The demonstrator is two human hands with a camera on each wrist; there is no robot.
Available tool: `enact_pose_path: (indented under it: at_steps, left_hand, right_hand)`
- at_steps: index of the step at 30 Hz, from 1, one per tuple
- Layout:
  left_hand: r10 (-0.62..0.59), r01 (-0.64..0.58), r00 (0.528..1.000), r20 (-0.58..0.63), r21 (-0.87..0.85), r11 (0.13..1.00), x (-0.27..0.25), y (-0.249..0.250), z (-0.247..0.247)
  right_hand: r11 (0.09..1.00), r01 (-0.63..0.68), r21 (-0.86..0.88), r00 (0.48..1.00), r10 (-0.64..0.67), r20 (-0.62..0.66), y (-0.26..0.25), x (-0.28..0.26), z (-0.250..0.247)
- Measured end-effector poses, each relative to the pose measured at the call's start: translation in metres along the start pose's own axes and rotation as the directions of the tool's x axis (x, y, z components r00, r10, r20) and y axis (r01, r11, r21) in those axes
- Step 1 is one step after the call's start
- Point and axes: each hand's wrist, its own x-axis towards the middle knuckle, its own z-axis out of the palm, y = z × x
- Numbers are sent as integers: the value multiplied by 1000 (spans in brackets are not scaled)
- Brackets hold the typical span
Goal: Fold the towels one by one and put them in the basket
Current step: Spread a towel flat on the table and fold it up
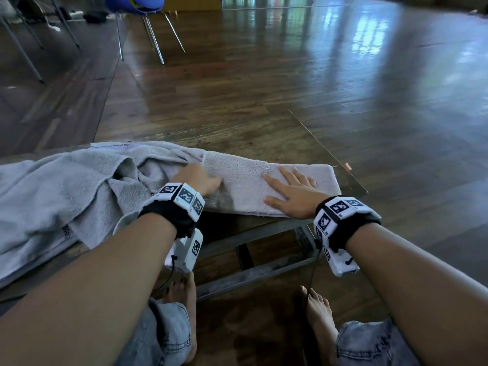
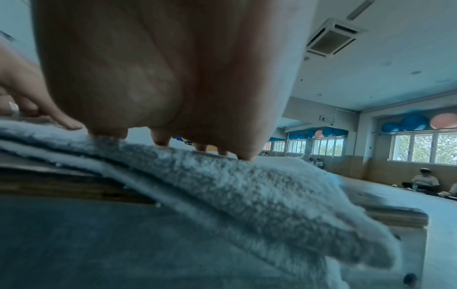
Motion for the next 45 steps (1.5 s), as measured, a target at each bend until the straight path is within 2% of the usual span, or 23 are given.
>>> enact_pose_path:
  at_steps: [4,7,11,14,16,19,21,24,28,29,31,33,34,36,37,39,42,45]
  left_hand:
    - [24,-20,999,41,-94,995,0,-9,-6]
    - [17,-22,999,-42,-122,992,0,-12,-14]
    - [-17,15,991,-130,-11,1000,-4,-20,-23]
    - [-27,32,988,-153,27,999,-11,-17,-23]
    - [35,-22,975,-219,63,998,-14,-9,-23]
    - [177,-158,934,-311,86,984,-14,6,-20]
    - [208,-185,924,-322,101,977,-13,14,-15]
    - [100,-85,961,-259,67,994,-11,19,-12]
    - [-8,19,988,-152,72,997,-4,7,-8]
    - [-22,31,989,-145,60,998,-1,3,-7]
    - [-55,54,991,-124,-10,998,4,-5,-8]
    - [-62,56,994,-85,-71,996,6,-9,-9]
    - [-51,45,996,-79,-75,996,5,-10,-11]
    - [-26,23,998,-61,-55,998,6,-9,-12]
    - [-24,22,998,-61,-42,999,7,-10,-11]
    - [-47,40,994,-99,-67,997,8,-11,-13]
    - [-18,-6,974,-225,-108,994,6,-2,-19]
    - [101,-153,896,-433,-87,984,-6,22,-28]
  right_hand:
    - [1000,9,-7,1000,-9,-7,-3,1,-2]
    - [1000,31,0,999,-31,-40,-8,0,-4]
    - [991,93,100,986,-77,-146,-13,-1,-13]
    - [978,-73,195,938,134,-321,3,-5,-27]
    - [953,-188,237,895,266,-359,20,-6,-32]
    - [904,-219,368,866,354,-352,41,-9,-32]
    - [863,-209,461,852,392,-347,49,-11,-31]
    - [861,-241,448,837,418,-353,54,-6,-28]
    - [799,-336,498,778,533,-331,56,-2,-28]
    - [797,-367,480,757,556,-344,54,-2,-29]
    - [857,-416,304,734,514,-444,47,-2,-30]
    - [937,-325,130,765,341,-546,35,0,-28]
    - [970,-226,91,807,239,-540,26,1,-27]
    - [996,-28,81,897,60,-438,7,3,-23]
    - [997,22,74,932,6,-363,-2,6,-20]
    - [999,41,28,960,-32,-279,-15,11,-13]
    - [999,40,27,951,-30,-306,-20,13,-8]
    - [986,61,153,953,-12,-302,-18,13,-13]
